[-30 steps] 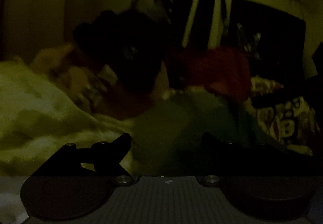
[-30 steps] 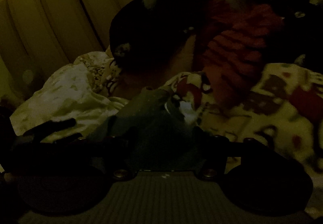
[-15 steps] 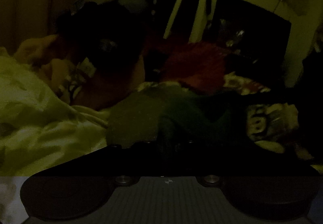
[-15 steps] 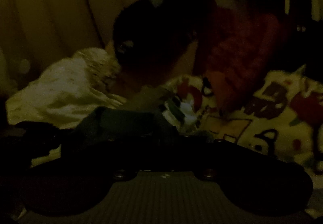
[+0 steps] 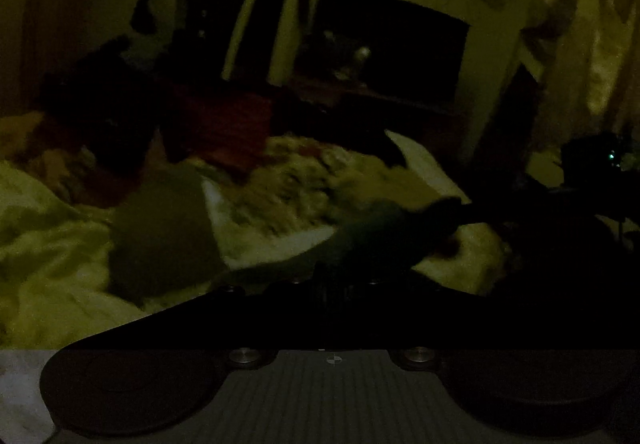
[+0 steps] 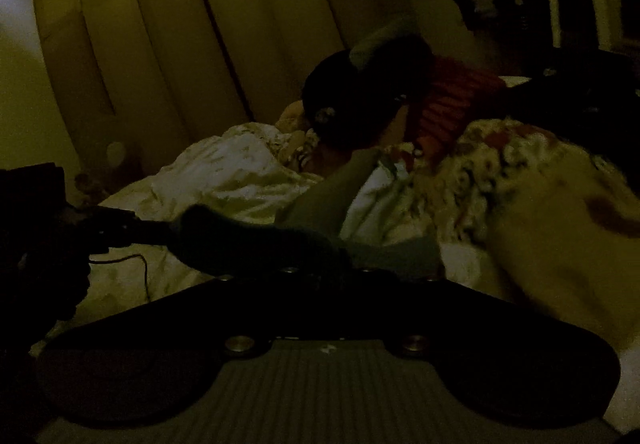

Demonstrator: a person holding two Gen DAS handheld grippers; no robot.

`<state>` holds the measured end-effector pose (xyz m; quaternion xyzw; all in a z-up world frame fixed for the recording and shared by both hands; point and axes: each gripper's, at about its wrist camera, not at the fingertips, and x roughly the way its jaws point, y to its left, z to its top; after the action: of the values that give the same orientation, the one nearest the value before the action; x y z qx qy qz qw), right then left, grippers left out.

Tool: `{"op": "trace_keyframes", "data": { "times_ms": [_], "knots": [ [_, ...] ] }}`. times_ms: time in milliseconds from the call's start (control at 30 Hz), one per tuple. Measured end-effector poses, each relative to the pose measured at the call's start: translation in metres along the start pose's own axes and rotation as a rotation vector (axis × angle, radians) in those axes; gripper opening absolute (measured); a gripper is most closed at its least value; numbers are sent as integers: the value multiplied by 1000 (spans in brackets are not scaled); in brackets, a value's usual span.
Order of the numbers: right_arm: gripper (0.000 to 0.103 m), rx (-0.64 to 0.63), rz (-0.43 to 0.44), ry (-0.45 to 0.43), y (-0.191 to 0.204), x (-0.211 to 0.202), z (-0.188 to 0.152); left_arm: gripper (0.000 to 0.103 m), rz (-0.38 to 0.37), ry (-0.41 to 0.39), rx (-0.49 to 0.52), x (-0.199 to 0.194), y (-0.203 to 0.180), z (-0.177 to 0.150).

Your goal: Fold small clothes

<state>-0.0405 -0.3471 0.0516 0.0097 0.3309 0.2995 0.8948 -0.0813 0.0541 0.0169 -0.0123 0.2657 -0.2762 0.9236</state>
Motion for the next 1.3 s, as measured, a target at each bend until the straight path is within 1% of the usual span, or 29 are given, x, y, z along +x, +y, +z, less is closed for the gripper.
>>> {"op": "trace_keyframes", "data": {
  "times_ms": [33, 100, 133, 167, 267, 367, 400, 433, 467, 500, 533, 567, 600, 633, 667, 733, 800, 867, 933, 967, 1033, 1100, 1133, 1167, 1200, 1233, 1267, 1300],
  "knots": [
    [7, 5, -1, 1, 4, -10, -8, 64, -2, 21, 6, -2, -10, -6],
    [6, 19, -11, -5, 10, -28, -24, 64, -29, 81, -9, 0, -23, -21],
    [4, 15, -16, 6, 11, -32, -31, 64, -35, 106, -21, 2, -27, -31],
    [2, 8, -33, 16, 12, -36, -39, 61, -41, 138, -41, 7, -31, -41],
    [2, 1, -54, 55, 10, -41, -59, 62, -65, 250, -117, 29, -32, -76],
    [2, 35, -83, 126, 1, -32, -77, 61, -77, 419, -188, 62, -30, -114],
    [2, 53, -93, 129, -2, -30, -83, 60, -66, 477, -213, 72, -29, -124],
    [6, 66, -83, 140, -3, -29, -87, 66, -67, 505, -234, 76, -28, -127],
    [7, 79, -72, 162, -4, -26, -91, 76, -69, 496, -231, 75, -27, -125],
    [14, 85, -84, 166, -4, -23, -93, 78, -56, 462, -198, 70, -30, -119],
    [32, 91, -100, 163, -3, -23, -95, 90, -37, 434, -151, 64, -35, -111],
    [43, 105, -118, 171, -3, -21, -95, 103, -29, 421, -110, 60, -40, -104],
    [64, 127, -135, 184, -4, -17, -94, 103, -19, 407, -70, 56, -45, -97],
    [69, 169, -156, 191, -8, -12, -92, 103, -12, 388, -46, 53, -48, -92],
    [69, 208, -158, 193, -12, -10, -93, 103, -4, 366, -31, 50, -50, -87],
    [68, 303, -122, 205, -22, -2, -93, 103, 15, 349, -28, 48, -48, -80],
    [67, 380, -119, 208, -30, 1, -97, 103, 67, 334, -55, 43, -44, -79],
    [65, 407, -105, 201, -34, 4, -98, 103, 100, 318, -114, 33, -34, -79],
    [65, 423, -106, 199, -36, 6, -98, 103, 141, 269, -185, 20, -20, -80],
    [65, 436, -100, 197, -37, 7, -98, 103, 173, 240, -217, 19, -13, -81],
    [64, 470, -89, 196, -42, 11, -97, 103, 242, 217, -283, 27, 3, -81],
    [62, 483, -101, 202, -43, 17, -95, 103, 249, 191, -354, 41, 15, -83],
    [57, 479, -105, 200, -43, 18, -95, 103, 245, 178, -394, 50, 21, -86],
    [52, 476, -109, 195, -42, 19, -94, 99, 244, 192, -417, 57, 24, -90],
    [32, 478, -113, 190, -41, 20, -95, 96, 247, 211, -430, 62, 25, -93],
    [13, 482, -112, 186, -41, 21, -96, 87, 247, 214, -434, 65, 24, -95],
    [13, 488, -105, 186, -42, 21, -97, 78, 241, 205, -420, 64, 20, -95],
    [13, 492, -107, 183, -43, 21, -99, 76, 237, 206, -393, 60, 15, -92]
  ]
}}
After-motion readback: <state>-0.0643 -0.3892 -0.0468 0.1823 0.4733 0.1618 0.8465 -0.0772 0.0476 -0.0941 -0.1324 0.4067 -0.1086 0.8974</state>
